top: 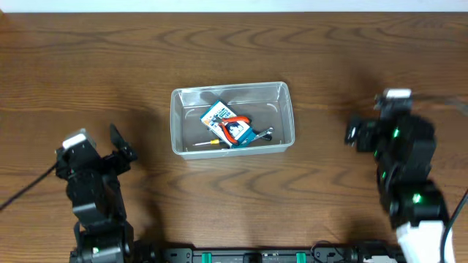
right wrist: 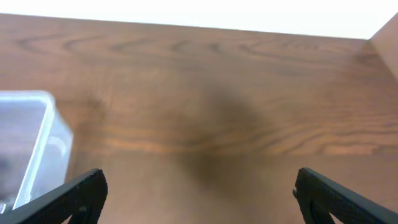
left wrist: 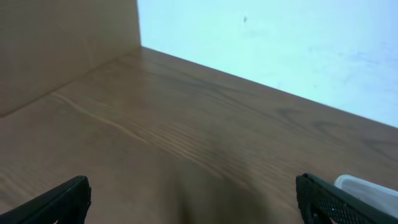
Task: Pack container
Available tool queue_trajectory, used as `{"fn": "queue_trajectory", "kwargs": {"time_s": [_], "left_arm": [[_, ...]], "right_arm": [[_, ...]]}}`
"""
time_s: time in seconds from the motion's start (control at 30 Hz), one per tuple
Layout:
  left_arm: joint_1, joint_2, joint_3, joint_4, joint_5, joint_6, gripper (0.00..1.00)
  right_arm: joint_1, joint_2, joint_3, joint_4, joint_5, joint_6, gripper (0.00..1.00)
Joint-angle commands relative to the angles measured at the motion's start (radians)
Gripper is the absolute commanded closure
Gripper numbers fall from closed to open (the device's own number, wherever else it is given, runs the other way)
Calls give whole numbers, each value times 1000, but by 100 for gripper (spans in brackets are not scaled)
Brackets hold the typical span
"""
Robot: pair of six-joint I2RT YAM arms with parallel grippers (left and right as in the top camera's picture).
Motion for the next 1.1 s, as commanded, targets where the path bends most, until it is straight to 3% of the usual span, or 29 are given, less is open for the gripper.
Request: {"fn": "queue_trajectory", "kwargs": {"time_s": [0.0, 0.3, 1.07], "left_arm": [[4, -48, -3, 14, -64, 14, 2], [4, -75, -3, 37, -64, 14, 2], [4, -71, -3, 32, -63, 14, 2]], "right_arm": [[46, -98, -134, 43, 6, -8, 1], [113, -290, -296, 113, 8, -8, 1], [113, -292, -296, 134, 9, -7, 1]]}}
